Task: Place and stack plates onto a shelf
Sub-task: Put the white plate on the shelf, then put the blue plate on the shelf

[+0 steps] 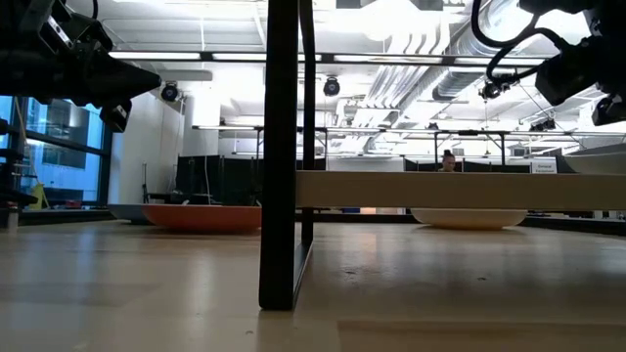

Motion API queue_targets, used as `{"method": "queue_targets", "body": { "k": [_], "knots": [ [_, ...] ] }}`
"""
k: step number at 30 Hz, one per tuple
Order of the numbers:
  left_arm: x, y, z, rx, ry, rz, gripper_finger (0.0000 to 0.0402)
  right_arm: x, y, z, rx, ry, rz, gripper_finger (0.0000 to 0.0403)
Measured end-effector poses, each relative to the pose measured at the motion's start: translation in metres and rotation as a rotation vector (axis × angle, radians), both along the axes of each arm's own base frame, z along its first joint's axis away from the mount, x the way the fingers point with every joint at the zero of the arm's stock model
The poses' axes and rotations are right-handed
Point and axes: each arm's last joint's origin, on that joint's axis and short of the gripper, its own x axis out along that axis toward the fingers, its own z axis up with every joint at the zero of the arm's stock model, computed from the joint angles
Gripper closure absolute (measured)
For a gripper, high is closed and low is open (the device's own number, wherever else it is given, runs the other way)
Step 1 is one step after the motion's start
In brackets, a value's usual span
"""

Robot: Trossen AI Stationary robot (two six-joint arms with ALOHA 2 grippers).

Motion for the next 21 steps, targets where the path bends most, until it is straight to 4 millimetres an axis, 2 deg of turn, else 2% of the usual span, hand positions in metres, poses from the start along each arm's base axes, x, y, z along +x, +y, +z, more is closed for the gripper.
{"method": "queue_targets", "body": {
  "k": [8, 12, 16, 21],
  "knots": [
    [0.0, 0.0, 0.0, 0.0, 0.0, 0.0, 0.0398, 0.0, 0.0, 0.0, 0.001, -0.002, 0.004, 0.028],
    [0.0, 0.0, 0.0, 0.0, 0.0, 0.001, 0.0398, -0.001, -0.001, 0.002, 0.015, 0.002, 0.003, 0.0247],
    [0.0, 0.0, 0.0, 0.0, 0.0, 0.0, 0.0398, 0.003, -0.003, 0.02, 0.019, -0.045, 0.014, 0.0238],
    [0.0, 0.0, 0.0, 0.0, 0.0, 0.0, 0.0398, 0.018, -0.011, 0.055, -0.093, -0.263, -0.048, 0.0237]
  ]
}}
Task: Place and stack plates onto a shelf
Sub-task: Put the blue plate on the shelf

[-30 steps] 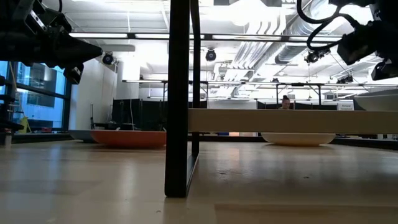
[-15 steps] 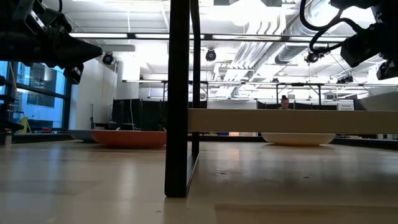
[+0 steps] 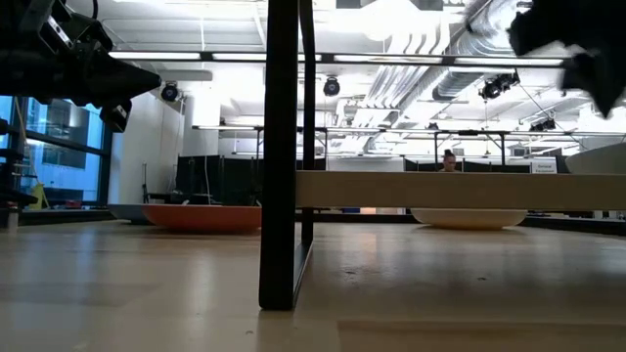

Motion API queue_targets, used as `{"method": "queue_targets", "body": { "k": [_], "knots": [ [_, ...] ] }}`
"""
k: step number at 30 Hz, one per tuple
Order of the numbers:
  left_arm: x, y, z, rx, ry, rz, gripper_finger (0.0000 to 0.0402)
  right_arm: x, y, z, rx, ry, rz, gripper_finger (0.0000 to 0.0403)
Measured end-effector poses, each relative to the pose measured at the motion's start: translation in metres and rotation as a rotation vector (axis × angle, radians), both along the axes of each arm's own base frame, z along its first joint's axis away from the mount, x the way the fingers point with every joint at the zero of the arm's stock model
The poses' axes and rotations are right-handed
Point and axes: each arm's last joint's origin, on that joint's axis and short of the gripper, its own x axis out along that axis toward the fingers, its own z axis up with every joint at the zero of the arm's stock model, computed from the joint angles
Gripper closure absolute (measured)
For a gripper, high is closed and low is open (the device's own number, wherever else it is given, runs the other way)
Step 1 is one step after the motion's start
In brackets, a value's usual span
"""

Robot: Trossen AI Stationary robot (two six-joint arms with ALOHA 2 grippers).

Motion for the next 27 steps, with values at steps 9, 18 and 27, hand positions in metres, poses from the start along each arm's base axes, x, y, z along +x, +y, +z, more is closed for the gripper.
{"method": "queue_targets", "body": {
  "k": [9, 18, 27],
  "knots": [
    [0.0, 0.0, 0.0, 0.0, 0.0, 0.0, 0.0398, 0.051, -0.032, 0.004, -0.11, -0.475, -0.23, 0.0237],
    [0.0, 0.0, 0.0, 0.0, -0.001, 0.0, 0.0398, 0.068, -0.077, -0.018, -0.097, -0.95, -0.386, 0.0237],
    [0.0, 0.0, 0.001, -0.039, -0.018, -0.001, 0.0398, 0.072, -0.077, 0.003, -0.203, -1.229, -0.283, 0.0237]
  ]
}}
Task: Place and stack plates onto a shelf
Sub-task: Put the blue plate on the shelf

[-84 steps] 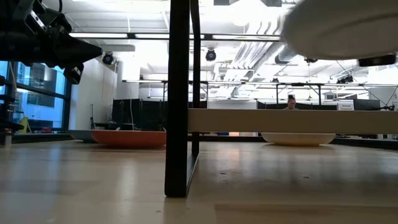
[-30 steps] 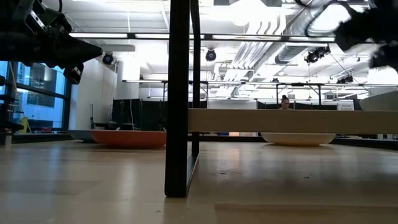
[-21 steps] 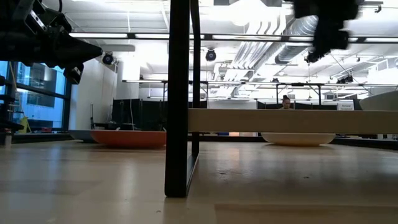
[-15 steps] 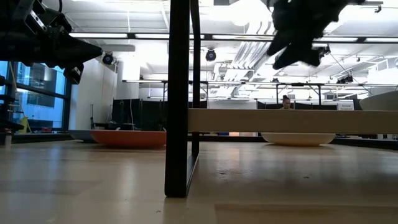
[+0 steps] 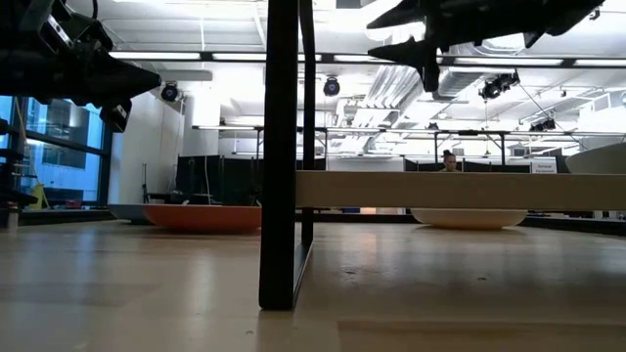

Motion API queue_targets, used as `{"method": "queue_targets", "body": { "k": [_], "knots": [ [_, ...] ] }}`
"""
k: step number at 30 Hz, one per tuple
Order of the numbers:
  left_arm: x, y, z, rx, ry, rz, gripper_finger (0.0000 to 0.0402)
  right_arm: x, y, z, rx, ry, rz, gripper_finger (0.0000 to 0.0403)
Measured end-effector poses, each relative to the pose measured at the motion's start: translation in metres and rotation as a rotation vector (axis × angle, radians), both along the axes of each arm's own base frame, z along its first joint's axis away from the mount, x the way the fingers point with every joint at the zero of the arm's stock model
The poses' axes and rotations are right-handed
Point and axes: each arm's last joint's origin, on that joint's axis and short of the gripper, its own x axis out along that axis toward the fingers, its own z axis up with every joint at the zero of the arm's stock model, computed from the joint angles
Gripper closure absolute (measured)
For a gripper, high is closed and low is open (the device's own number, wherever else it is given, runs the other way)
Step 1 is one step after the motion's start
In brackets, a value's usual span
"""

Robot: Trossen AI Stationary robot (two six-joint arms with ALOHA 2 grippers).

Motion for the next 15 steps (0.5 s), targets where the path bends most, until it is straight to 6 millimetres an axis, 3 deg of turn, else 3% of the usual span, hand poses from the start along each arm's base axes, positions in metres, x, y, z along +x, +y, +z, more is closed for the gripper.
{"method": "queue_targets", "body": {
  "k": [6, 10, 15],
  "knots": [
    [-0.003, 0.001, 0.02, -0.257, -0.236, 0.012, 0.0398, 0.0, 0.0, 0.0, 0.02, 0.002, -0.002, 0.0237],
    [-0.008, 0.008, 0.037, -0.381, -0.465, 0.198, 0.0397, 0.0, 0.0, 0.0, 0.045, -0.003, -0.012, 0.0237],
    [-0.004, 0.012, 0.065, -0.392, -0.403, 0.277, 0.0361, 0.0, -0.001, 0.0, 0.044, -0.005, -0.048, 0.0237]
  ]
}}
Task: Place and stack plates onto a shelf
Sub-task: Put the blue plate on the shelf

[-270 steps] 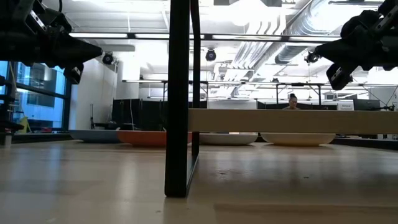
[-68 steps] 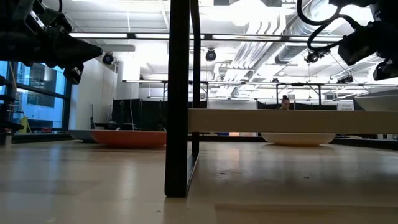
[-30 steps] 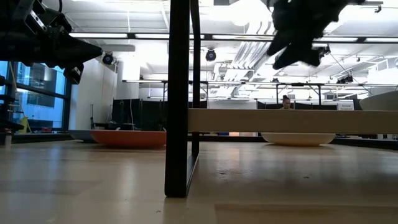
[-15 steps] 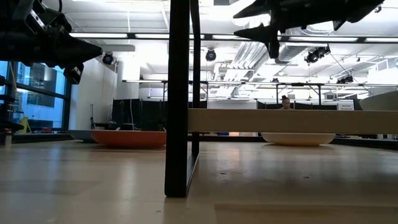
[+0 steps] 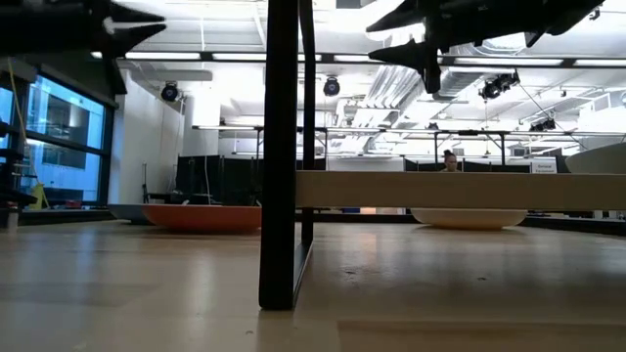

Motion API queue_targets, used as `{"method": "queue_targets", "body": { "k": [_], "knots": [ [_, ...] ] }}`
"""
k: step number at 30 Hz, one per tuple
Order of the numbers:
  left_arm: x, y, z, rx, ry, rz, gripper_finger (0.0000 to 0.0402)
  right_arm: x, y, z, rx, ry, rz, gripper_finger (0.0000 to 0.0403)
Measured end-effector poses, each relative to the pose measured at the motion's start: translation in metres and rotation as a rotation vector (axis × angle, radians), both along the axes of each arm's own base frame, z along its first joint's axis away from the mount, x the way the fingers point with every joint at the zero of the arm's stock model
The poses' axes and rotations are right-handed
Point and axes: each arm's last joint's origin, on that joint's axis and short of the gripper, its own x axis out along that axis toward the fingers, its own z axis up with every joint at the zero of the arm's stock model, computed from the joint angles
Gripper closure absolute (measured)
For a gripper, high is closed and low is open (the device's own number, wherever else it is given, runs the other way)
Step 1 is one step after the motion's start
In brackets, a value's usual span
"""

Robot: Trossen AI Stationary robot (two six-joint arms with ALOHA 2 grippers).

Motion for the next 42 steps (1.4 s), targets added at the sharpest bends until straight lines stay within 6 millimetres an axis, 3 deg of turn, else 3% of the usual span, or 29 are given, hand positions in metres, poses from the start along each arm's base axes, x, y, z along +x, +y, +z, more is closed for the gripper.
{"method": "queue_targets", "body": {
  "k": [6, 11, 16, 22, 29, 36, 42],
  "knots": [
    [0.017, 0.01, 0.036, -0.003, 0.418, 0.097, 0.0287, 0.0, 0.0, 0.001, -0.001, -0.007, -0.008, 0.0237],
    [0.025, 0.025, 0.045, -0.148, 0.838, 0.179, 0.0242, 0.0, 0.0, 0.001, -0.002, -0.007, -0.008, 0.0237],
    [0.035, 0.04, 0.028, -0.281, 1.266, 0.069, 0.0225, 0.0, 0.0, 0.0, -0.002, 0.005, -0.008, 0.0237],
    [0.058, 0.058, 0.001, -0.225, 1.598, -0.134, 0.0224, 0.0, 0.0, -0.005, 0.002, 0.048, -0.008, 0.0237],
    [0.076, 0.079, -0.037, -0.327, 1.821, -0.152, 0.0224, -0.001, 0.0, -0.006, 0.007, 0.068, -0.009, 0.0237],
    [0.084, 0.092, -0.061, -0.217, 2.013, -0.191, 0.0224, -0.001, 0.0, -0.006, 0.005, 0.069, -0.008, 0.0237],
    [0.093, 0.098, -0.069, -0.08, 2.044, -0.248, 0.0224, -0.001, 0.0, -0.007, 0.005, 0.075, -0.008, 0.0237]
  ]
}}
